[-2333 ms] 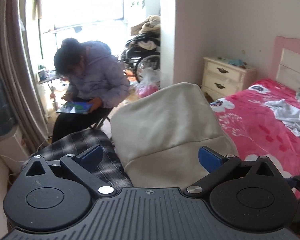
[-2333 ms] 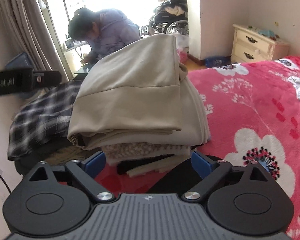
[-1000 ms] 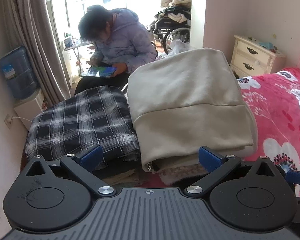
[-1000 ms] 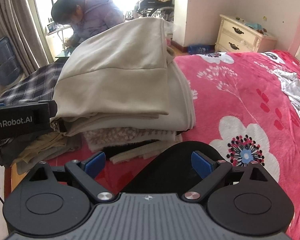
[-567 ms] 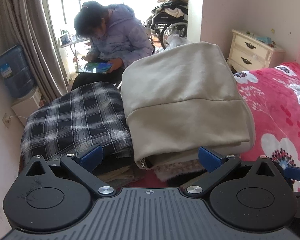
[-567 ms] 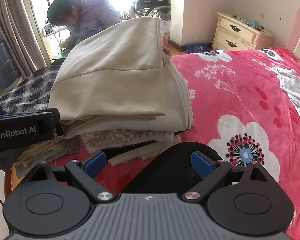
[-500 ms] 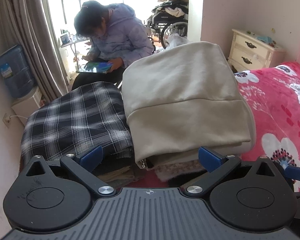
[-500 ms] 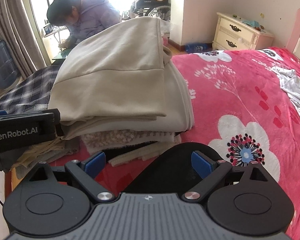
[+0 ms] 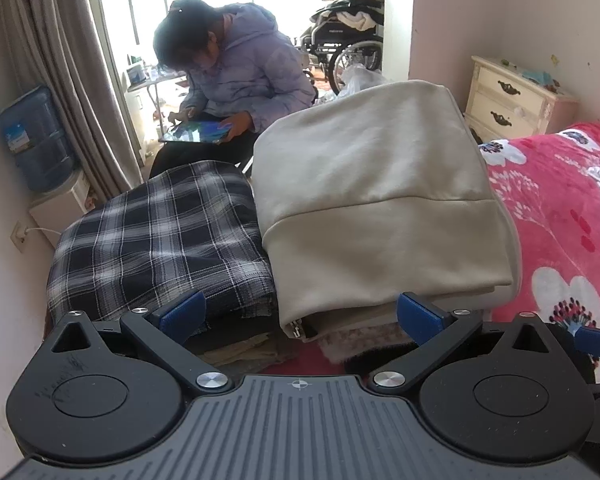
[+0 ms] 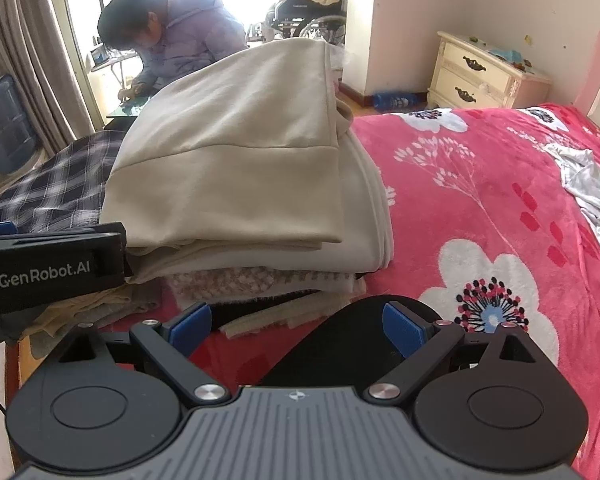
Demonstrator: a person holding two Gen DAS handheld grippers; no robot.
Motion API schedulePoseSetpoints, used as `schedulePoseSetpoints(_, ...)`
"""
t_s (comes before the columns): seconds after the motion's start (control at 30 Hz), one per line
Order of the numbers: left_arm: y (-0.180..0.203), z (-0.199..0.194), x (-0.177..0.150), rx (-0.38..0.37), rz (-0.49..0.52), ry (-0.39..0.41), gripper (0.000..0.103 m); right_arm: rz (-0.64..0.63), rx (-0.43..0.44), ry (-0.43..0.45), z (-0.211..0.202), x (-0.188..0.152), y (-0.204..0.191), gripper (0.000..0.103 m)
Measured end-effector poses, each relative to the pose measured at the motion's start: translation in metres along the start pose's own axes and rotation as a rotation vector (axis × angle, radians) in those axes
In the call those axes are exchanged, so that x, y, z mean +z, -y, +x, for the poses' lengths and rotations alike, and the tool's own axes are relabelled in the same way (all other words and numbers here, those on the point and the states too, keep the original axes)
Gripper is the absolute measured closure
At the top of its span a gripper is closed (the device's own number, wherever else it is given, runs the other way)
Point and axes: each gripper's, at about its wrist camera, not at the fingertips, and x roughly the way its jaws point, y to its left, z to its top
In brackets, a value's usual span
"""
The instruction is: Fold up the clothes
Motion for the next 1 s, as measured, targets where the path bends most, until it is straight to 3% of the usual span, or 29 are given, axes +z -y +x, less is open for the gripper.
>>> schedulePoseSetpoints(1.0, -0.001, 0.0, 0.001, 0.005, 0.013, 0.001, 0.0, -0.043, -0.013, 0.003, -0.001, -0.001, -0.011, 0.007)
